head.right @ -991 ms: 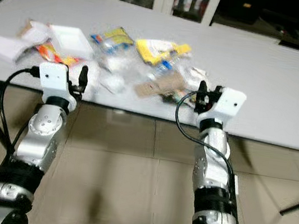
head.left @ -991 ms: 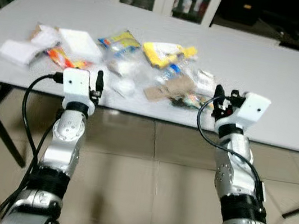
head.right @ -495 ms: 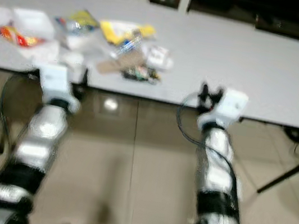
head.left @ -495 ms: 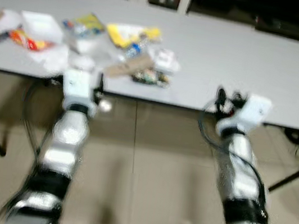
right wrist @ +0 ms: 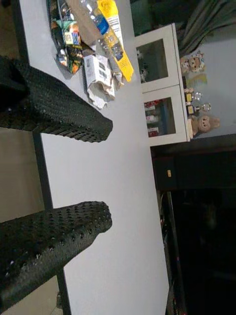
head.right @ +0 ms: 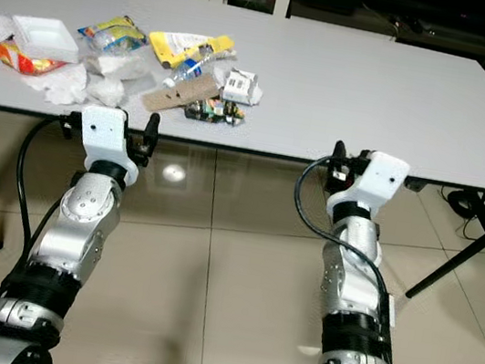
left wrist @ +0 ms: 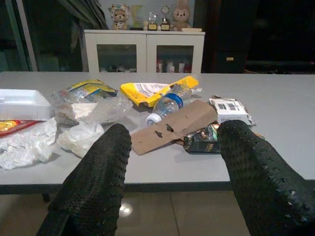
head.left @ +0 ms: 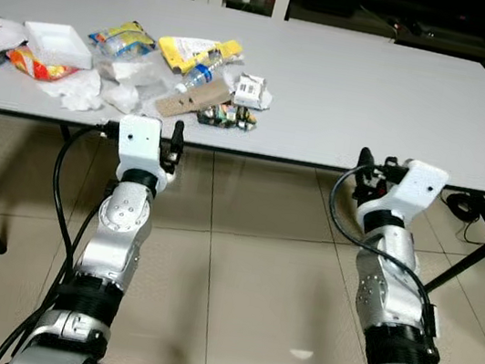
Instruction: Picking trash to rubbish bin
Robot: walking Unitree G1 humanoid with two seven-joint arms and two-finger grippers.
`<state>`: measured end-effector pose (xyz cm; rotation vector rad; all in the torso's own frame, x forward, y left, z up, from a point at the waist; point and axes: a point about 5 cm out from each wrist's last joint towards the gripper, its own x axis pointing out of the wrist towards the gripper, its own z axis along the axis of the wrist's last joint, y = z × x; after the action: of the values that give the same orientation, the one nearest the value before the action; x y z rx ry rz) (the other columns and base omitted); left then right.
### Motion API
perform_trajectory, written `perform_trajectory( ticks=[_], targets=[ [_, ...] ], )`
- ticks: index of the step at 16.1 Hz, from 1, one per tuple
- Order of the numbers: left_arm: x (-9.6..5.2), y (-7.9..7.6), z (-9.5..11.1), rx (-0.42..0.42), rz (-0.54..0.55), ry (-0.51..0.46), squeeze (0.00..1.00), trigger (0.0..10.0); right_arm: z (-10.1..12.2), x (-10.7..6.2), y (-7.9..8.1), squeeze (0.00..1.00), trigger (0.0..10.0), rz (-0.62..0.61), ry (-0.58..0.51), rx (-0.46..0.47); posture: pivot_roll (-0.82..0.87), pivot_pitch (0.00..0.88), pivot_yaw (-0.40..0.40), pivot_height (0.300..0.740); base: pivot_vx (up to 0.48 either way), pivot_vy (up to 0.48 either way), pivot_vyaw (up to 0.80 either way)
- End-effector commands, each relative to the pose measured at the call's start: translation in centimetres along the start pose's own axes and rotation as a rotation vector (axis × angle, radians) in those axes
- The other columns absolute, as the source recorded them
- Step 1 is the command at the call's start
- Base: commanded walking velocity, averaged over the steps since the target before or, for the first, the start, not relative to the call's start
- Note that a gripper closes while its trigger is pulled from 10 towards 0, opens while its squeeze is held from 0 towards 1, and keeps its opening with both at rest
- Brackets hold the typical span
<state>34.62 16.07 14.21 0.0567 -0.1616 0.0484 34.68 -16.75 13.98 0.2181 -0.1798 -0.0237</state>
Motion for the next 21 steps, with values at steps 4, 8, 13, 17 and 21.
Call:
perform_trajectory(
  ticks=[4, 8, 13, 17, 21],
  targets=[
    [0.15, -0.27, 0.48, -0.003, -0.023, -0.01, 0.0, 10.0, 0.46, 0.28, 0.03, 0.0, 10.0, 0.009, -0.008, 0.004, 0.03, 0.052, -0.072, 0.74, 0.368, 0.0, 0.0],
    [0.22, -0.24, 0.66, -0.001, -0.024, -0.016, 0.0, 10.0, 0.4, 0.31, 0.22, 0.0, 10.0, 0.016, -0.006, 0.008, 0.03, 0.043, -0.067, 0.74, 0.368, 0.0, 0.0],
    [0.4, -0.35, 0.99, 0.0, -0.028, -0.025, 0.0, 10.0, 0.25, 0.31, 0.48, 0.0, 10.0, 0.028, 0.002, 0.012, 0.03, 0.042, -0.064, 0.74, 0.389, 0.0, 0.0],
    [0.46, -0.17, 1.24, -0.006, -0.019, -0.032, 0.0, 10.0, 0.04, 0.21, 0.36, 0.0, 10.0, 0.031, 0.015, 0.007, 0.03, 0.05, -0.068, 0.74, 0.363, 0.0, 0.0],
    [0.47, 0.26, 1.22, -0.014, -0.002, -0.023, 0.0, 10.0, -0.11, 0.18, 0.4, 0.0, 10.0, 0.037, 0.026, 0.003, 0.03, 0.059, -0.072, 0.74, 0.361, 0.196, 0.0]
  ],
)
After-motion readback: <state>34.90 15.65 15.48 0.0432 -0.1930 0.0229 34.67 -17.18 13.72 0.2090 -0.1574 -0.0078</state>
